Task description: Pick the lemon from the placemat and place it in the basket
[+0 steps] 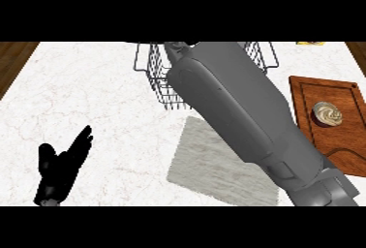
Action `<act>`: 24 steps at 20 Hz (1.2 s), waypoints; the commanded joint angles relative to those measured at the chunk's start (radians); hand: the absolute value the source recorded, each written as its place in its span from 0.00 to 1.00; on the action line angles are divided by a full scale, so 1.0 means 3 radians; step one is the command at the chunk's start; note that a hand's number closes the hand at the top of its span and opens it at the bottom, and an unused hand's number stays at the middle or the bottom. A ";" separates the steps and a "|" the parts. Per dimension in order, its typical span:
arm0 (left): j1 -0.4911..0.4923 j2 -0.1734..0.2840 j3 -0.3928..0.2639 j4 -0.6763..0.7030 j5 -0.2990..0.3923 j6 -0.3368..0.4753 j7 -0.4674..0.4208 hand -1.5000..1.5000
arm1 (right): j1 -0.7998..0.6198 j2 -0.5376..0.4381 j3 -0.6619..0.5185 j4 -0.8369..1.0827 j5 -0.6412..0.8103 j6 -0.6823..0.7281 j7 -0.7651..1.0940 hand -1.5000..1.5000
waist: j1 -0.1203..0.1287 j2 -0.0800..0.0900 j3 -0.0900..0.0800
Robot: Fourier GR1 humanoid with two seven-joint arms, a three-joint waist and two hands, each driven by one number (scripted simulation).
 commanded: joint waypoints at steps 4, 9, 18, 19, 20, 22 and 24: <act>0.0158 -0.0079 -0.0048 0.0171 0.0010 -0.0018 0.0129 0.50 | 0.0267 0.0016 -0.0233 0.0233 -0.0393 -0.0684 -0.0299 1.00 | -0.0013 0.0027 -0.0036; 0.0081 -0.0042 0.0016 0.0171 0.0005 -0.0040 0.0254 0.50 | 0.0343 0.0016 -0.0360 0.0472 -0.0539 -0.0744 -0.0699 1.00 | -0.0049 0.0021 -0.0035; 0.0031 -0.0068 0.0060 0.0255 -0.0089 -0.0009 0.0229 0.50 | 0.0374 -0.0176 -0.0156 0.0951 -0.0193 -0.0389 -0.0545 1.00 | -0.0110 0.0006 -0.0037; 0.0075 -0.0062 0.0136 0.0355 -0.0040 -0.0075 0.0063 0.50 | 0.0527 -0.0101 -0.0058 0.1006 -0.0120 -0.0498 -0.0684 0.00 | -0.0100 0.0013 -0.0038; 0.0214 -0.0217 -0.0034 0.0344 -0.0169 0.0030 -0.0001 0.50 | 0.0473 -0.0149 -0.0079 0.0937 -0.0093 -0.0519 -0.0654 0.00 | -0.0106 0.0004 -0.0038; 0.0217 -0.0092 0.0075 0.0148 -0.0090 0.0010 0.0216 0.50 | 0.0633 -0.0244 -0.0087 0.0832 -0.0131 -0.0467 -0.0795 0.00 | -0.0113 -0.0005 -0.0034; 0.0113 -0.0137 0.0082 0.0326 -0.0146 -0.0003 0.0116 0.50 | 0.0616 -0.0225 -0.0054 0.0624 -0.0067 -0.0470 -0.0713 0.00 | -0.0147 -0.0011 -0.0036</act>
